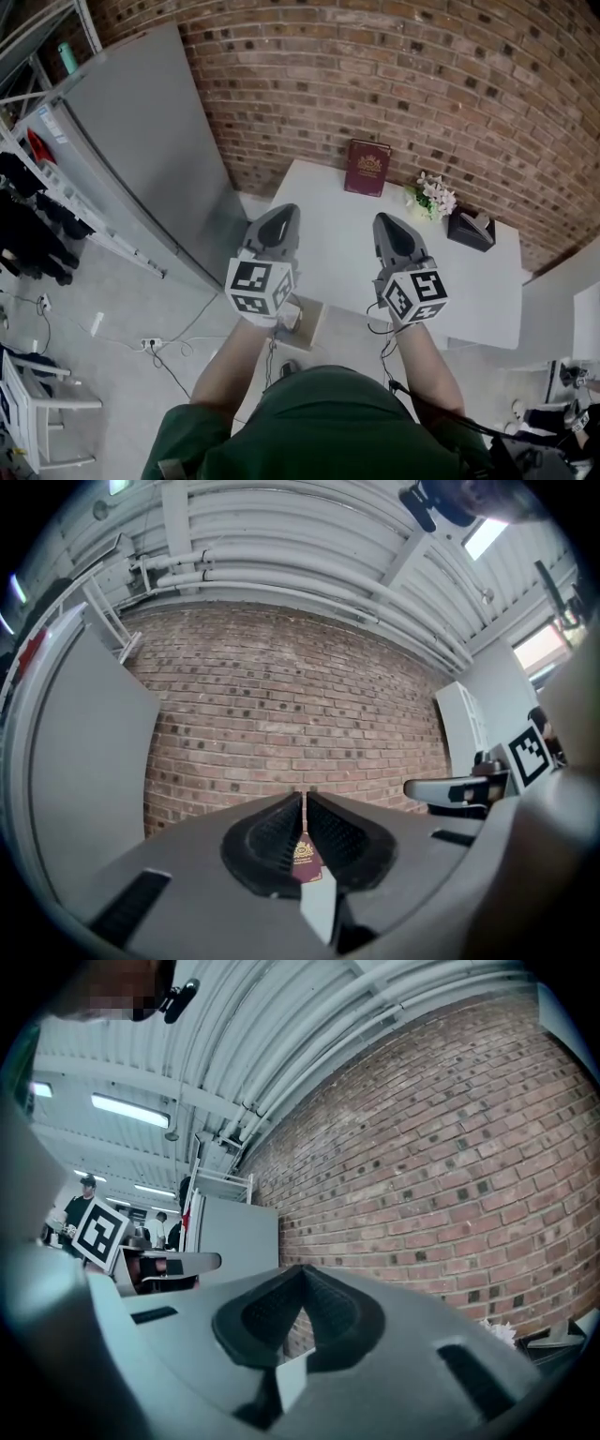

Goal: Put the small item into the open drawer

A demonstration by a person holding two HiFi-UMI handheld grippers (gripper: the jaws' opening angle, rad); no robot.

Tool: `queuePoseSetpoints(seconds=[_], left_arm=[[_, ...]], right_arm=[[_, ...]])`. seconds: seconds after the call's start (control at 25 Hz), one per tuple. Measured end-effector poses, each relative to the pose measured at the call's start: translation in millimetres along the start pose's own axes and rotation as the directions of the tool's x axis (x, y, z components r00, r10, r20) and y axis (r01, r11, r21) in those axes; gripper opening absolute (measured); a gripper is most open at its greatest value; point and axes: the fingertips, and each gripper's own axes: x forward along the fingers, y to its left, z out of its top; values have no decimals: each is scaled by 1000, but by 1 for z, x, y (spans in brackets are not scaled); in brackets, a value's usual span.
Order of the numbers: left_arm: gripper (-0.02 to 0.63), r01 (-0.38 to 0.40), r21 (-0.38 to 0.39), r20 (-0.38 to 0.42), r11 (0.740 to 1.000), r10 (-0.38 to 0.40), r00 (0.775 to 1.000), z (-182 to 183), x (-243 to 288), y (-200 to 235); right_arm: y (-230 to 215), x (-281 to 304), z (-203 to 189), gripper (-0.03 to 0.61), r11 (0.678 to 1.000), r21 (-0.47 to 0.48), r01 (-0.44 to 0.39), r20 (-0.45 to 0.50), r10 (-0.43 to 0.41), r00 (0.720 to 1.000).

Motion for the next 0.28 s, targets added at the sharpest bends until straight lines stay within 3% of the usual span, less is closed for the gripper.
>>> queuePoseSetpoints(seconds=[0.28], left_arm=[[17, -26, 19, -2, 999, 26, 1000, -12, 11, -20]], right_arm=[[-23, -7, -7, 2, 1000, 8, -27, 12, 27, 1000]])
